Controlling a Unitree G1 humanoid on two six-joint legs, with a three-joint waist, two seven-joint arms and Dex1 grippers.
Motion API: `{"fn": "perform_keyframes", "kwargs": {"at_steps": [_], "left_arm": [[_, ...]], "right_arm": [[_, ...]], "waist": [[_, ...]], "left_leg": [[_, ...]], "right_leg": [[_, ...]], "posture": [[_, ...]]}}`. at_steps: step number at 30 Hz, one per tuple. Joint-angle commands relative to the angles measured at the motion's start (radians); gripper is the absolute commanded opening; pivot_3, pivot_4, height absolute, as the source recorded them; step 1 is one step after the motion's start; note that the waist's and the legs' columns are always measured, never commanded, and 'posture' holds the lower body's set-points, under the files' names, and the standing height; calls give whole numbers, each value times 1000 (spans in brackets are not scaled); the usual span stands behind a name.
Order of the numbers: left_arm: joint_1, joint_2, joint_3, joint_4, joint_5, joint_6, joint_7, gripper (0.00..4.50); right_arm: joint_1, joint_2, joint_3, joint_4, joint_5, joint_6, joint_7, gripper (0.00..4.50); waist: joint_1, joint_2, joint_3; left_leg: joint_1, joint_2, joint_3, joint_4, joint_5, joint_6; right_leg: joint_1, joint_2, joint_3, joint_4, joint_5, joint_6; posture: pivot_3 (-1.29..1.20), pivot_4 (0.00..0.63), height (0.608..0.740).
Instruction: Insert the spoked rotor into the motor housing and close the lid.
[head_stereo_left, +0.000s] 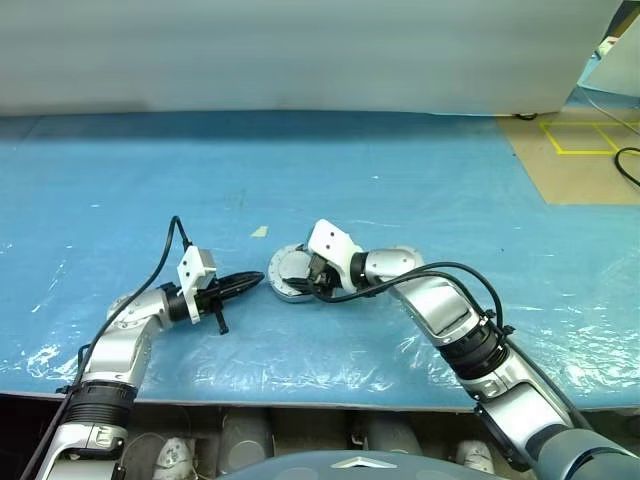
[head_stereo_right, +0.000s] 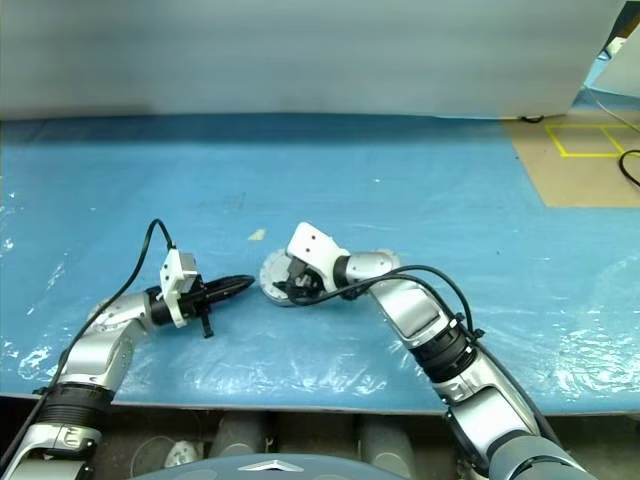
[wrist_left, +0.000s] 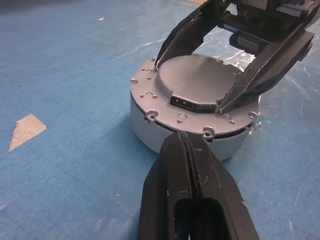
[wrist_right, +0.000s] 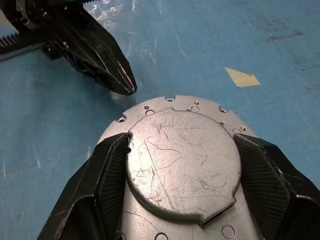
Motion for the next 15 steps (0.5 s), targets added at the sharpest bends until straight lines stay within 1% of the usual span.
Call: {"fn": "perform_keyframes", "kwargs": {"at_steps": [1,5,8,9,12,13,15], "left_arm": [[-14,0,3,-4,-5,-17,-3,0],[-18,-2,0,-6,-3,-14,-1,0],[-17,-2,1,-9,-3,-11,1,0],[-16,-2,1,-9,-3,-10,2,0],[-15,-3,0,-7,0,-10,5,0],[-15,-3,0,-6,0,-10,6,0],[-15,-3,-1,-6,1,-9,7,0]], "right_arm": [[-15,-33,-3,31,-17,-111,56,2997],[-5,-62,-5,82,-38,-204,88,2997],[4,-55,-8,96,-45,-218,87,2997],[5,-45,-14,92,-34,-203,86,2997],[4,25,-76,49,84,-70,96,2997],[4,33,-81,42,93,-53,101,2997],[6,18,-54,49,63,-67,117,2997]], "waist": [[0,0,0],[0,0,0],[0,0,0],[0,0,0],[0,0,0],[-2,0,0],[-1,0,0]], "left_leg": [[0,0,0,0,0,0],[0,0,0,1,0,0],[0,0,0,1,0,0],[0,0,0,2,0,0],[0,0,0,2,0,0],[0,0,0,2,0,0],[0,1,0,3,0,1]], "right_leg": [[0,0,0,0,0,0],[0,0,0,1,0,0],[0,0,0,1,-1,-2],[0,0,0,1,-2,-3],[0,0,0,1,-2,-4],[0,0,0,1,-2,-4],[0,0,0,1,-2,-4]], "posture": [[0,150,740],[0,150,740],[0,150,740],[0,150,740],[0,150,740],[0,150,740],[0,150,740]]}}
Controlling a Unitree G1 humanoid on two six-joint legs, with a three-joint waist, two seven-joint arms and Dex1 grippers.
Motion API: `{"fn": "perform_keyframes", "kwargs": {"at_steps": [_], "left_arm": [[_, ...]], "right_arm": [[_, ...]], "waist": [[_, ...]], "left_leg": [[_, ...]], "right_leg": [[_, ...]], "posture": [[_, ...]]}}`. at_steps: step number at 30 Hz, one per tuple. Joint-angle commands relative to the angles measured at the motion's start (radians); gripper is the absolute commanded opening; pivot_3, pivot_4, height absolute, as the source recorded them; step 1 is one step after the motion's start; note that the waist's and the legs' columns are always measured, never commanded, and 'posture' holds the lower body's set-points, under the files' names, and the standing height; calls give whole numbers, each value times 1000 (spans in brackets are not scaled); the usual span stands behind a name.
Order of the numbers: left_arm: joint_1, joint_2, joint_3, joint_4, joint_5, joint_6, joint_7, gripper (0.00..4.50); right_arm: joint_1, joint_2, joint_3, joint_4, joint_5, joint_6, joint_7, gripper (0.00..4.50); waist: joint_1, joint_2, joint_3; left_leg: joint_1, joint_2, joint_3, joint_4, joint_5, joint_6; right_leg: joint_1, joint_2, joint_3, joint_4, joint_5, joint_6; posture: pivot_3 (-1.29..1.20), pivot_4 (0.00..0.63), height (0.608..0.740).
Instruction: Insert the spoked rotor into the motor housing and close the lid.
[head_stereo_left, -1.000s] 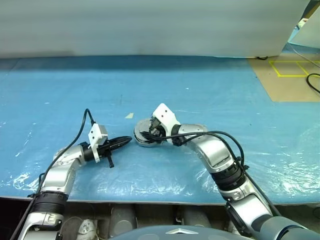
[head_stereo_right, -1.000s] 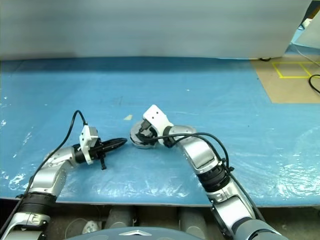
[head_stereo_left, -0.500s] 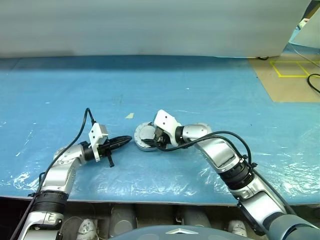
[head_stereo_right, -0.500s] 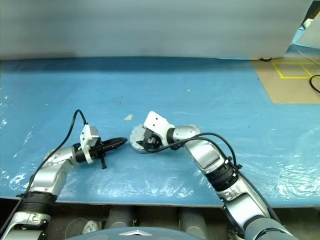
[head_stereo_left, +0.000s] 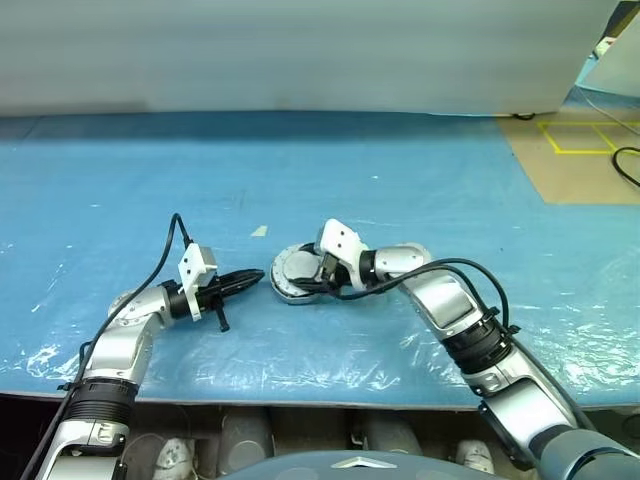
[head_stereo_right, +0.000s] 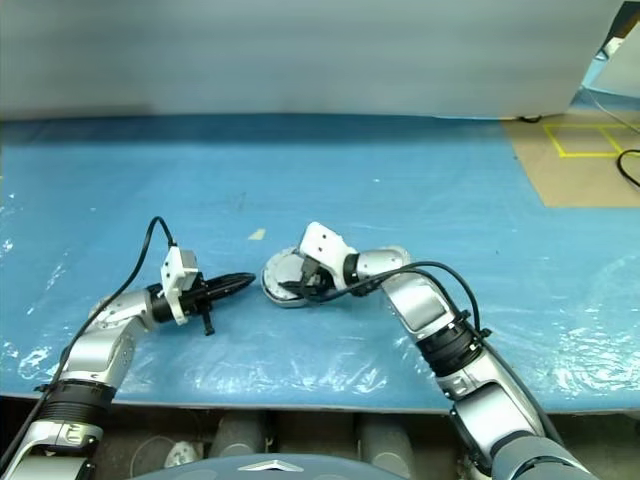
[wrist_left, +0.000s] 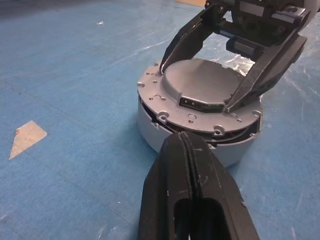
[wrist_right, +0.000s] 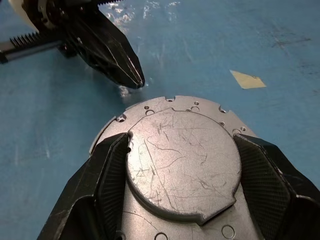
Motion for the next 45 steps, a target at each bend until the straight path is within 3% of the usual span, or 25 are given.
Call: {"fn": "perform_keyframes", "kwargs": {"at_steps": [1,6,24,35,45], "left_arm": [[-4,0,0,-9,-1,-10,4,0],[0,0,0,-13,-2,-7,6,0],[-11,-6,-3,8,-1,-19,4,0],[-54,-31,-46,-33,2,66,39,0],[-56,17,-132,-34,123,107,81,0]], "right_arm": [[-2,-15,12,-34,-2,-1,29,2997],[-18,22,-16,-18,9,84,-18,2997],[47,6,70,-34,-62,138,-81,2997],[52,-21,94,-5,-104,104,-74,2997],[47,-1,60,-22,-71,115,-69,2997]], "waist": [[2,0,0],[3,0,0],[2,0,0],[6,0,0],[8,0,-1]], "left_leg": [[0,0,0,0,0,0],[0,0,0,0,0,0],[2,0,0,1,0,0],[15,0,1,-2,0,0],[17,-1,1,-3,0,0]], "right_leg": [[0,0,0,0,0,0],[0,0,0,0,0,0],[2,0,0,0,0,0],[14,-1,1,-3,-1,0],[16,-1,2,-4,-1,0]], "posture": [[0,150,740],[0,150,740],[0,150,740],[0,150,740],[0,150,740]]}}
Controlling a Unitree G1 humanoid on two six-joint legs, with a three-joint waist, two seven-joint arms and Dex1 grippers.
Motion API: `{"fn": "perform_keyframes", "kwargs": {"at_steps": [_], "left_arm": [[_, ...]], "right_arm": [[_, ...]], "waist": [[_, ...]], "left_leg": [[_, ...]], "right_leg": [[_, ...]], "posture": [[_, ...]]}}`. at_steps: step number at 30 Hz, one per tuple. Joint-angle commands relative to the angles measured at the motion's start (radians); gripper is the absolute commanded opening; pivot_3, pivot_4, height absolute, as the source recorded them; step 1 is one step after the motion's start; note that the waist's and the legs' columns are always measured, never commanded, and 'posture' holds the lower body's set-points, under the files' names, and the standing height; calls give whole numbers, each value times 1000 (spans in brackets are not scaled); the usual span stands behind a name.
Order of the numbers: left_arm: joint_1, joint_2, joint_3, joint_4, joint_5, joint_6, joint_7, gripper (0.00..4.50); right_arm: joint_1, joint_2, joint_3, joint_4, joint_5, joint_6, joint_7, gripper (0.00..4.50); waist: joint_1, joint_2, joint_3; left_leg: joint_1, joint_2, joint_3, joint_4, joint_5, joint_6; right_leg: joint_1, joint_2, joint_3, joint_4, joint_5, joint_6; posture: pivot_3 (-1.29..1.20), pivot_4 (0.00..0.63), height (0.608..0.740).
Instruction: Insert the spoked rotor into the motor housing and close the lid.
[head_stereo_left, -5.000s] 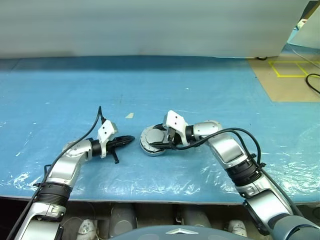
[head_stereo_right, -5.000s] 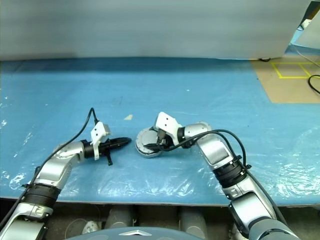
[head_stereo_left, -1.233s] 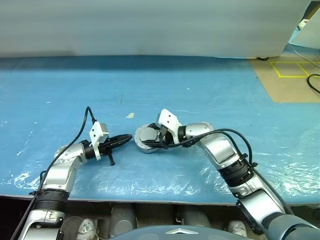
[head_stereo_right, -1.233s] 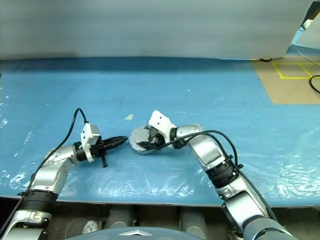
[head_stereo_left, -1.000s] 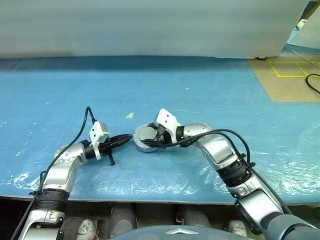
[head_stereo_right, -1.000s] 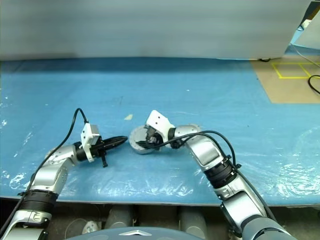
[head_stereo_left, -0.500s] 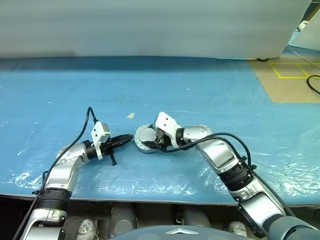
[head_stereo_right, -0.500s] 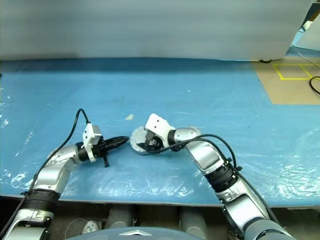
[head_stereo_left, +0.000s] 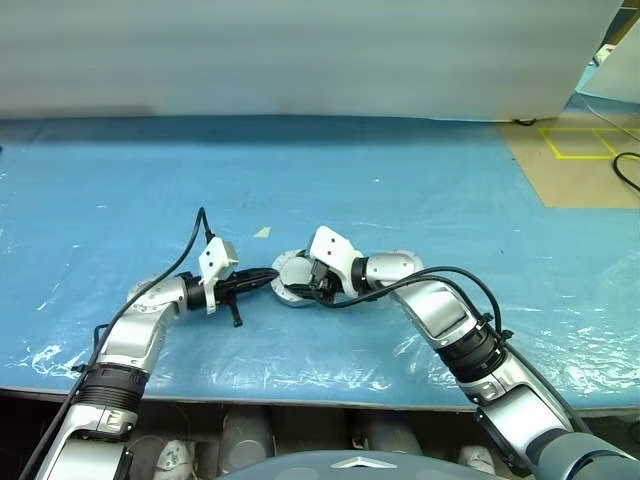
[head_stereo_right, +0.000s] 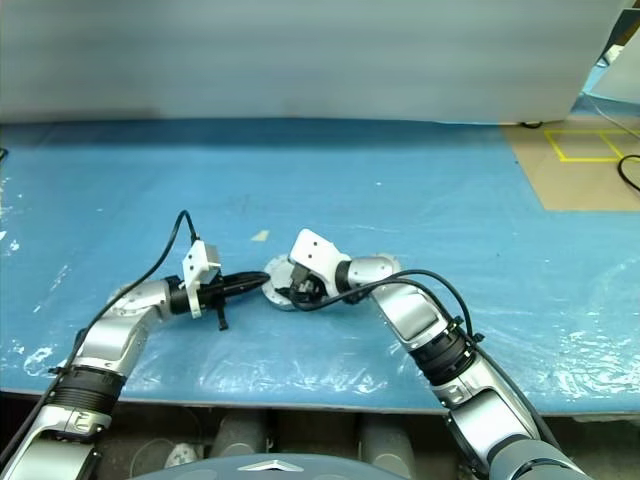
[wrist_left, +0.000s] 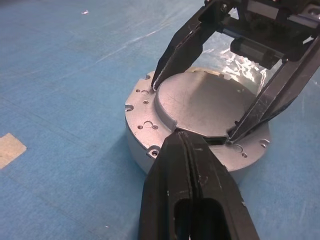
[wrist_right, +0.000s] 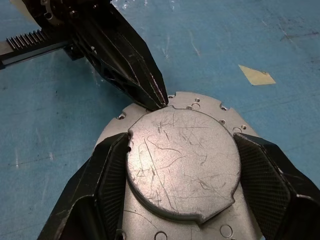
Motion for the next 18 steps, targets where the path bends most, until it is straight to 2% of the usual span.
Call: {"fn": "perform_keyframes", "kwargs": {"at_steps": [1,4,8,9,18], "left_arm": [[7,11,-42,-10,53,27,22,0],[6,11,-49,-24,51,39,27,0],[2,8,-47,-35,40,50,32,0],[1,7,-45,-36,39,51,34,0],[-2,10,-36,-34,29,59,31,0]], "right_arm": [[28,1,-4,27,16,50,10,2997],[33,6,-23,22,25,52,9,2997],[33,18,-61,12,60,34,19,4349],[30,21,-67,16,58,18,14,4471],[14,13,-99,32,87,-105,67,4471]], "waist": [[2,0,0],[5,0,0],[7,0,0],[8,0,0],[17,0,0]], "left_leg": [[0,0,0,0,0,0],[1,0,0,0,0,0],[0,0,0,-1,0,0],[0,0,0,-1,0,0],[-2,0,1,-3,0,0]], "right_leg": [[0,0,0,0,0,0],[0,0,0,0,0,0],[0,0,0,-1,0,0],[0,0,0,-1,0,0],[-2,0,0,-3,0,0]], "posture": [[0,150,740],[0,150,740],[0,150,740],[0,150,740],[0,150,740]]}}
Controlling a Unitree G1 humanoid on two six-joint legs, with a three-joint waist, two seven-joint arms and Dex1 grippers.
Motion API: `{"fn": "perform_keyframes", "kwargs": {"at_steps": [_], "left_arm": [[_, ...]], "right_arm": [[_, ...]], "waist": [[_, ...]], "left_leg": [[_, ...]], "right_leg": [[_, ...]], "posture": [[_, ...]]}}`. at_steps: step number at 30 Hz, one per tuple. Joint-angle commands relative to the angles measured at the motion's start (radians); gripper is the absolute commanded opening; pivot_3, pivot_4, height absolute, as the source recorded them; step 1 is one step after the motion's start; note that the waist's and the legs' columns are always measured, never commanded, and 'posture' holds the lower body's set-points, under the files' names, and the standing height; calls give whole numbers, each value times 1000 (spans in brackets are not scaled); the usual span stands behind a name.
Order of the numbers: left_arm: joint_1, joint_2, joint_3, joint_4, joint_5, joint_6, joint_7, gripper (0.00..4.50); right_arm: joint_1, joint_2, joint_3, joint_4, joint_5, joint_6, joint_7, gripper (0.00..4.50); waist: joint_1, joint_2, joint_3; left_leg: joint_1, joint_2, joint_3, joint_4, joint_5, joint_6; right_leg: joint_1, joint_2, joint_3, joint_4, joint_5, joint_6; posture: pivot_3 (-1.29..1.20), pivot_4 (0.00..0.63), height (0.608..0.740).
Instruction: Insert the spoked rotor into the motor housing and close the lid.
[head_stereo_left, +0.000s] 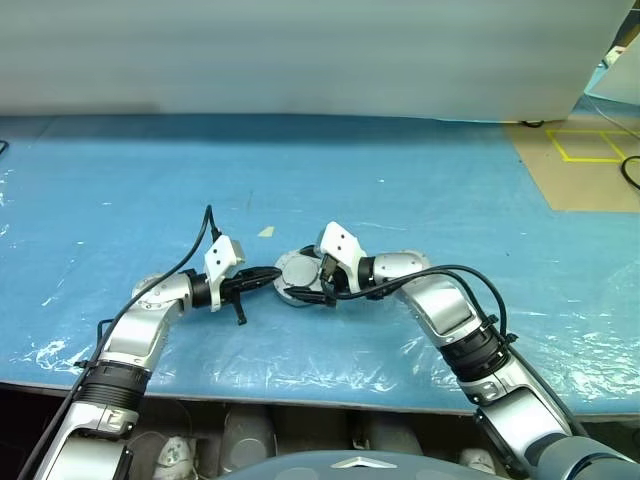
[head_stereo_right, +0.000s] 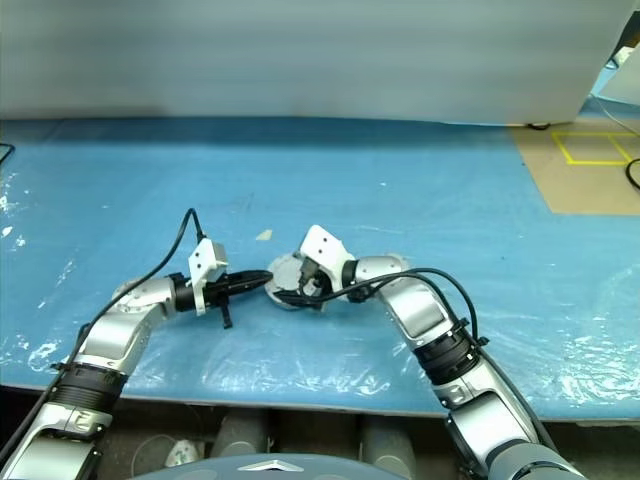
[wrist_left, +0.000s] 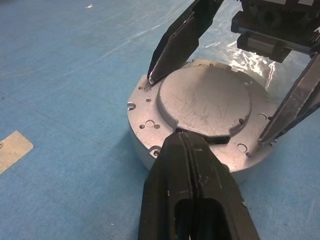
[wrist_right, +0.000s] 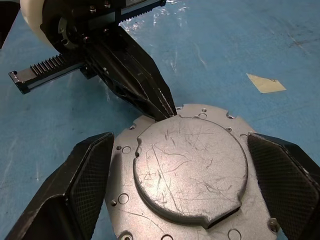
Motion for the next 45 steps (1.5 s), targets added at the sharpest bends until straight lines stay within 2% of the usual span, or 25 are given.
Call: {"fn": "perform_keyframes", "kwargs": {"at_steps": [1,8,11,14,19,24,29,33,34,39,42,43,45], "left_arm": [[8,5,-16,2,12,19,0,0],[12,3,-17,0,7,18,0,0],[9,2,-15,2,3,15,-1,0],[8,-1,-13,1,-7,12,-9,0],[8,-4,-13,-2,-16,11,-21,0],[3,-5,-11,1,-20,6,-23,0],[-1,-3,-5,7,-22,-2,-25,0],[-1,-2,-3,9,-19,-9,-26,0],[-1,-3,-2,10,-18,-10,-26,0],[-8,-7,-3,32,-3,-31,-26,0],[-15,-16,-2,43,2,-43,-23,0],[-18,-20,-1,47,5,-50,-21,0],[-24,-24,2,56,8,-60,-19,0]], "right_arm": [[-5,10,-35,-6,21,-53,4,4471],[-8,16,-82,3,26,-131,-1,4471],[-6,-2,-101,10,46,-95,15,4471],[-9,-2,-156,2,142,135,13,4471],[-29,38,-259,7,247,397,-62,4471],[-32,90,-325,21,344,612,-108,4471],[-7,128,-361,6,428,736,-116,4471],[-8,188,-469,26,506,820,-140,3523],[-7,196,-489,28,517,832,-147,3476],[1,210,-528,4,559,888,-161,1940],[10,211,-529,-14,585,920,-162,1263],[13,208,-521,-20,588,929,-160,1094],[23,199,-498,-35,599,965,-155,1075]], "waist": [[1,0,0],[1,0,0],[1,0,0],[1,0,0],[1,0,0],[3,0,0],[3,0,0],[2,0,1],[3,0,1],[4,1,1],[4,0,1],[4,0,1],[2,0,1]], "left_leg": [[0,0,0,0,0,0],[-2,0,0,-1,0,0],[-3,0,0,-1,0,0],[-3,0,0,-1,0,0],[-3,0,0,-3,0,0],[-4,0,0,-4,0,0],[-4,0,0,-5,0,0],[-4,0,0,-7,0,-1],[-4,0,0,-7,0,-1],[-6,0,0,-7,0,-1],[-5,0,0,-7,0,-1],[-5,0,0,-7,0,-1],[-4,0,0,-7,0,-1]], "right_leg": [[0,0,0,0,0,0],[-1,0,0,-2,0,0],[-1,0,0,-2,0,0],[-1,0,0,-3,0,0],[-1,0,-1,-5,0,0],[-1,0,-1,-6,0,0],[-2,0,-2,-8,0,0],[-3,1,-2,-8,0,0],[-3,1,-2,-8,0,0],[-4,1,-2,-8,0,0],[-3,1,-3,-8,0,0],[-3,0,-3,-8,0,0],[-3,0,-2,-8,0,0]], "posture": [[0,150,740],[0,150,740],[0,150,740],[0,150,740],[0,150,740],[0,150,740],[0,150,740],[0,150,740],[0,150,740],[0,150,740],[0,150,740],[0,150,740],[0,150,740]]}}
